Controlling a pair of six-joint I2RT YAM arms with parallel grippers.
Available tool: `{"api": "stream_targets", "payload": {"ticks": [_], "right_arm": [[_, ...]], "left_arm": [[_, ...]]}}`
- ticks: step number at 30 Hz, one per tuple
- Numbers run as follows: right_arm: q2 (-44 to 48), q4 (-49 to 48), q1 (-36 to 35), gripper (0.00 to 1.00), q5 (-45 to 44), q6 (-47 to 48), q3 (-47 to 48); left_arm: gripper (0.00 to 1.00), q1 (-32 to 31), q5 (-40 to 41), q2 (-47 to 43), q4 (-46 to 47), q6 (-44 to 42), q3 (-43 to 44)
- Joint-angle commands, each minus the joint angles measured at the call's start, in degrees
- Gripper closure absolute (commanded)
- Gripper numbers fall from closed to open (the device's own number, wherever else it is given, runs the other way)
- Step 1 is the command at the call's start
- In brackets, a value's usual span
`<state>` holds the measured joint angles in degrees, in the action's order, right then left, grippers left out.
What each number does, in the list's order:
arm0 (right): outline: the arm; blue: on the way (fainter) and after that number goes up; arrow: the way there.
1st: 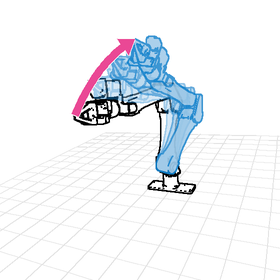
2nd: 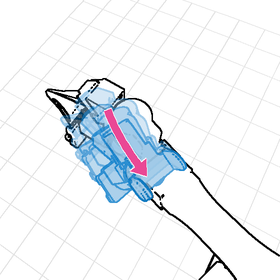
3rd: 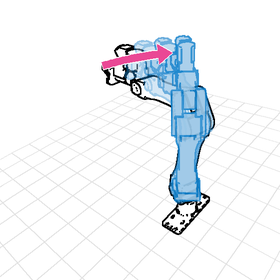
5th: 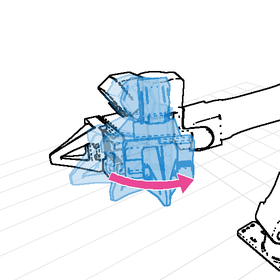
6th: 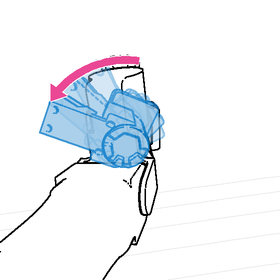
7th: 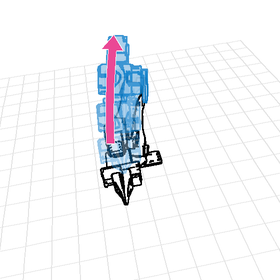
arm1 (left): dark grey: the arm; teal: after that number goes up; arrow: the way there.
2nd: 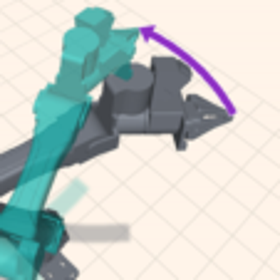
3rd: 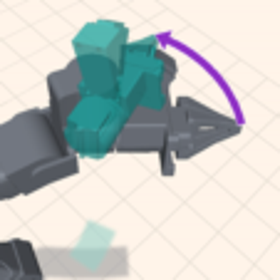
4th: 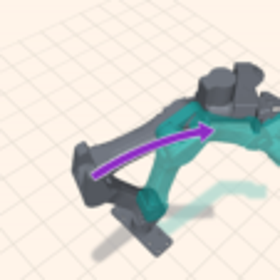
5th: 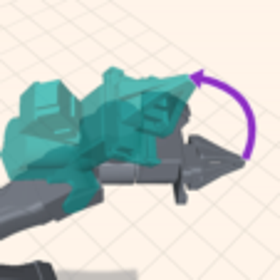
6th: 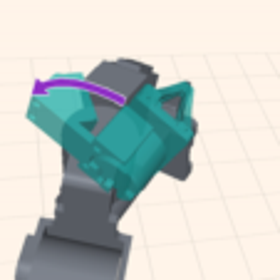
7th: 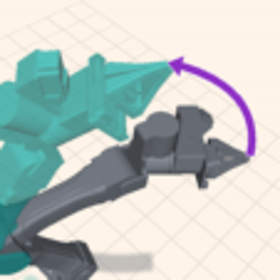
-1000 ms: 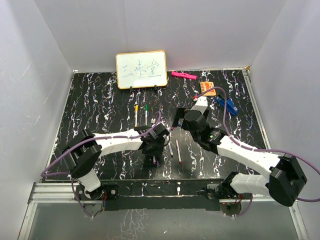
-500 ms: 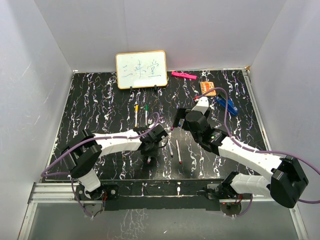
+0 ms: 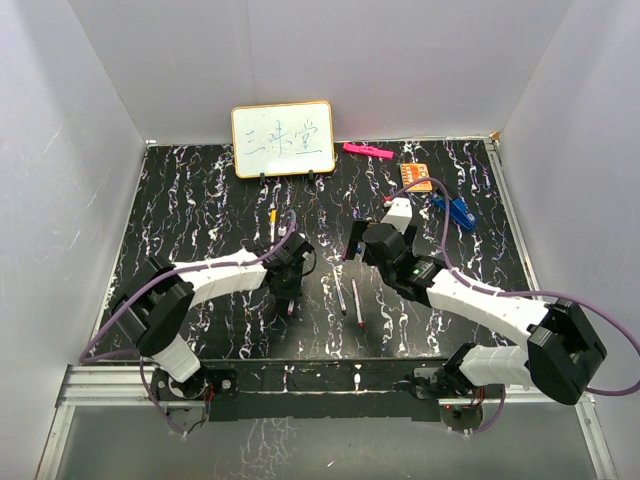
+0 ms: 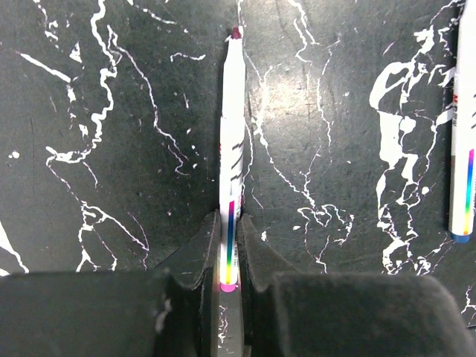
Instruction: Insert the pens into the pen caps
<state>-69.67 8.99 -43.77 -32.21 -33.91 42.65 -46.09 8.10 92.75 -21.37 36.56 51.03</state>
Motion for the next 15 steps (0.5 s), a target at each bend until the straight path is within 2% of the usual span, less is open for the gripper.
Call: {"api": "stream_targets", "payload": {"ticks": [1, 4, 5, 7, 15], "right_arm": [[-0.9, -0.1, 0.0, 0.02, -1.2, -1.5, 3.3], [-1.0, -0.2, 0.0, 0.02, -0.9, -1.4, 3.3], [-1.1, -0.2, 0.0, 0.02, -0.8, -1.4, 3.3], [-1.2, -0.5, 0.0, 0.02, -0.6, -1.5, 3.2], [-1.9, -1.8, 0.0, 0.02, -0.4, -3.5, 2.5]], "left_arm": [[1.00, 0.7, -0.2, 5.9, -1.4, -2.7, -2.0], [1.00, 0.7, -0.5, 7.1, -1.1, -2.7, -1.6], [0.97, 0.7, -0.2, 7.5, -1.3, -2.7, -1.4], [0.84, 0.8, 0.7, 8.1, -1.9, -3.0, -0.7], [0.73, 0.7, 3.9, 9.4, -4.2, -3.3, 0.8]]}}
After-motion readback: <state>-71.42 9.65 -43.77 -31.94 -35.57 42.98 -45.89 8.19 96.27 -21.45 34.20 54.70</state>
